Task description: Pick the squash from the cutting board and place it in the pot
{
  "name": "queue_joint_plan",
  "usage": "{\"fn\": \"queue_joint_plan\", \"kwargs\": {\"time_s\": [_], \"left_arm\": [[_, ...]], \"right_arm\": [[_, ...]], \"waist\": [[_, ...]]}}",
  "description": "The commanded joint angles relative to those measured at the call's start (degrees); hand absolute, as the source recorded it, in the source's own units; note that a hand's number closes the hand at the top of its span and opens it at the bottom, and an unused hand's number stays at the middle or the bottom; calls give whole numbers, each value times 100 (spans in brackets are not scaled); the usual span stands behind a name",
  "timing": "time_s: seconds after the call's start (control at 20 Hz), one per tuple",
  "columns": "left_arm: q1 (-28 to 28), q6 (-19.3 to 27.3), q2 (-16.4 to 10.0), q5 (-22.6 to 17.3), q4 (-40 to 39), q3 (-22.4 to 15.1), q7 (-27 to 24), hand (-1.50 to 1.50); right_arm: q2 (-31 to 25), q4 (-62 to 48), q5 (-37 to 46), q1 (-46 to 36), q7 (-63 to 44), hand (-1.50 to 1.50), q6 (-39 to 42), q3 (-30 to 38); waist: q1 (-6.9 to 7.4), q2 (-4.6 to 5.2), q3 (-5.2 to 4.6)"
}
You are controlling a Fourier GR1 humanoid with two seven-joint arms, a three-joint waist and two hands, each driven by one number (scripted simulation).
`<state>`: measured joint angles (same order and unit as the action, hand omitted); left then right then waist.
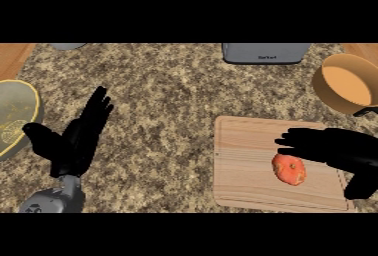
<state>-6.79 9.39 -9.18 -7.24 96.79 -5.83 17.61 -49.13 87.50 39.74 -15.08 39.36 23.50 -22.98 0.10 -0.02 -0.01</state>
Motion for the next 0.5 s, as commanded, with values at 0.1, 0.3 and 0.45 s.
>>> {"fn": "queue_joint_plan", "kwargs": {"time_s": [0.1,0.3,0.45], "left_arm": [[-443,-250,-54,-98,-422,379,-22,0],[-252,-212,115,24,-259,205,34,0],[76,-374,-59,-137,90,421,156,0]], "right_arm": [[710,-530,759,-278,53,-150,63,-10],[804,4,1259,73,-178,-150,47,-200],[997,-589,1643,-176,-104,-150,-22,-120]], "waist": [[6,9,0],[-15,-1,0],[22,1,0]]}}
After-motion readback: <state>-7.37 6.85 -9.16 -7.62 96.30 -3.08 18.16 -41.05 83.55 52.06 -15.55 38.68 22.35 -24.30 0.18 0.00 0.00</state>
